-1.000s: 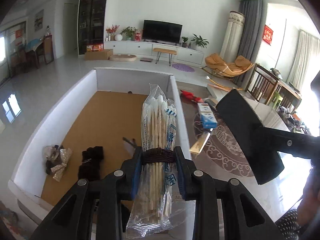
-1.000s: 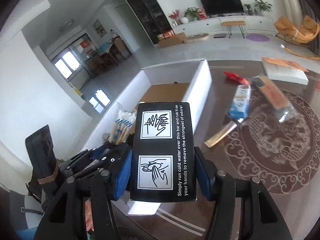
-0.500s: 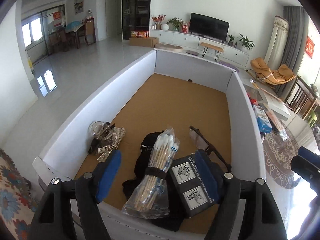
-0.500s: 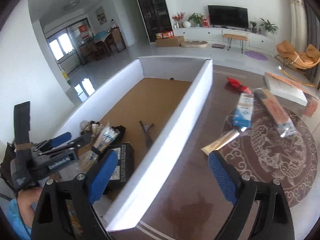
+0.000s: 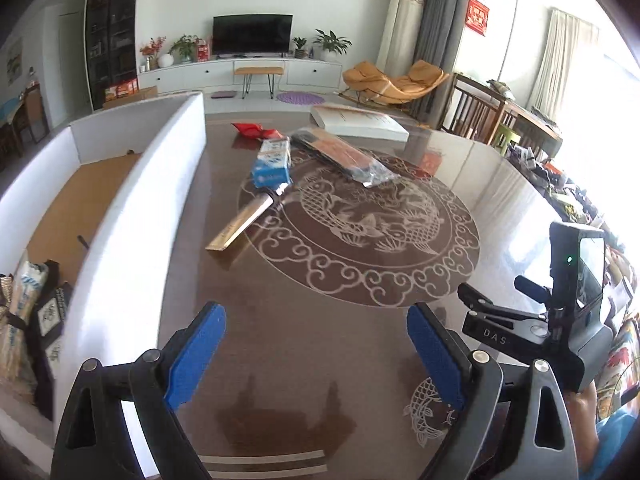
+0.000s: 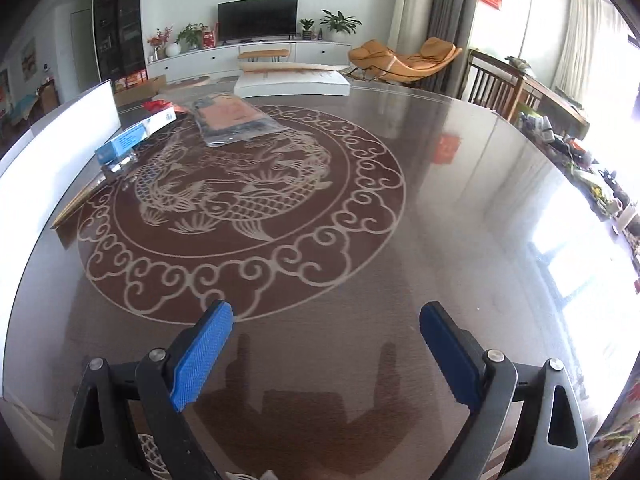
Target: Organize objects
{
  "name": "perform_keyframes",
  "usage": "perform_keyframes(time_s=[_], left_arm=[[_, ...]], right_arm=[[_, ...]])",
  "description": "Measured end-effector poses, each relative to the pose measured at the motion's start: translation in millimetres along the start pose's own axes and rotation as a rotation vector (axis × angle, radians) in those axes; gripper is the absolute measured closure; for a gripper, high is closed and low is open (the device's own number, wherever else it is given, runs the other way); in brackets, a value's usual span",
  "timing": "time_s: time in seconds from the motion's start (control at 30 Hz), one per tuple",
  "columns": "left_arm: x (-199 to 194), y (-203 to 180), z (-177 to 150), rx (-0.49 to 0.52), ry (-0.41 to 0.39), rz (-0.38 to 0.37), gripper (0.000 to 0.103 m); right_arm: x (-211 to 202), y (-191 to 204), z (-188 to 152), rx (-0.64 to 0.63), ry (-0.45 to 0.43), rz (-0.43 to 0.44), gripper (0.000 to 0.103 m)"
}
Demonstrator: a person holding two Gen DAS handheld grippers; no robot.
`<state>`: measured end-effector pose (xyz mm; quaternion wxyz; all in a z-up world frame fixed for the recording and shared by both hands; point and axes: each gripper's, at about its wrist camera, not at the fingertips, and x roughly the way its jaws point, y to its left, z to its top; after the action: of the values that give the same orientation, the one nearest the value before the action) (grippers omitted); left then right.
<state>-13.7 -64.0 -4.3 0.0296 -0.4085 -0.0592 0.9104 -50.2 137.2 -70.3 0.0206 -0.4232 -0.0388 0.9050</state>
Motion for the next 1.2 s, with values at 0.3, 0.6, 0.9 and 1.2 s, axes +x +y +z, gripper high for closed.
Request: perform_keyframes(time_s=[0.3, 0.6, 0.9, 1.2], left_arm=[[70.9, -19.8, -16.3, 0.005, 0.086, -0.003, 0.01], [80.7, -26.8, -17.1, 0.065, 0.076, 0.023, 0.01], [88.8, -38.6, -16.8, 0.133, 0.109, 0.073, 0.002], [91.2, -39.6, -15.9, 0.139, 0.118, 0.068, 0.0]], right_arm=[[5.3, -17.4, -8.7, 0.052, 0.026, -0.003, 0.008], [11.5, -20.2, -11.6, 0.092, 0.065, 0.024, 0.003], [14.4, -18.7, -10.1, 0.09, 0.072, 0.029, 0.0], [14.6, -18.7, -10.0, 0.09, 0.072, 0.029, 0.0]])
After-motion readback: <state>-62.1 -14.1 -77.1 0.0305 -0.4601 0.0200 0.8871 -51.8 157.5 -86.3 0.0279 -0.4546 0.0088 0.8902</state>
